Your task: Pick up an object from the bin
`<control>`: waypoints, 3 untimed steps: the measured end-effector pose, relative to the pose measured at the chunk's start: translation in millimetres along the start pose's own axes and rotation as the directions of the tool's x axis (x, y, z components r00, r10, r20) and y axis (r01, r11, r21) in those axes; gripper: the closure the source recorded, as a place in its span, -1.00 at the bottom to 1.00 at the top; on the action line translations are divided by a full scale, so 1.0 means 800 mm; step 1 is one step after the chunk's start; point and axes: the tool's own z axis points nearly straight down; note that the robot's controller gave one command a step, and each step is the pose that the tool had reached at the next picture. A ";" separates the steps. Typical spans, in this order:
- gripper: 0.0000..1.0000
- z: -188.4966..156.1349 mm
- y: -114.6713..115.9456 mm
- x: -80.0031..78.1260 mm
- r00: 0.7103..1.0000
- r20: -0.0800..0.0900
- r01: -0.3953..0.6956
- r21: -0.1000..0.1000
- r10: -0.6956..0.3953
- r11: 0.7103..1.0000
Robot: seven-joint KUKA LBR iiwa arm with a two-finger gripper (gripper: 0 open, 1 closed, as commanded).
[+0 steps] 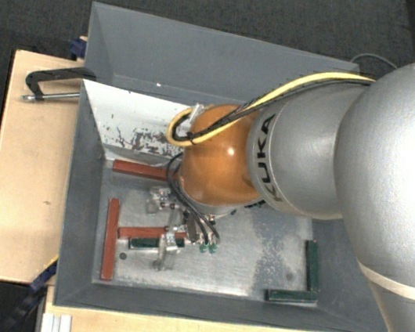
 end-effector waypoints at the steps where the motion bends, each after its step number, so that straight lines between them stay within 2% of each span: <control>1: 1.00 0.000 0.000 0.000 1.000 0.000 0.000 0.000 0.000 1.000; 2: 1.00 0.000 0.000 0.000 1.000 0.000 0.000 0.000 0.000 1.000; 3: -1.00 0.026 -0.062 0.009 0.882 -0.002 0.472 0.001 -0.472 0.882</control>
Offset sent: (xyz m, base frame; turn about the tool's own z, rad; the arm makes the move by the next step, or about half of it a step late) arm 0.0000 0.0000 0.0000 0.0000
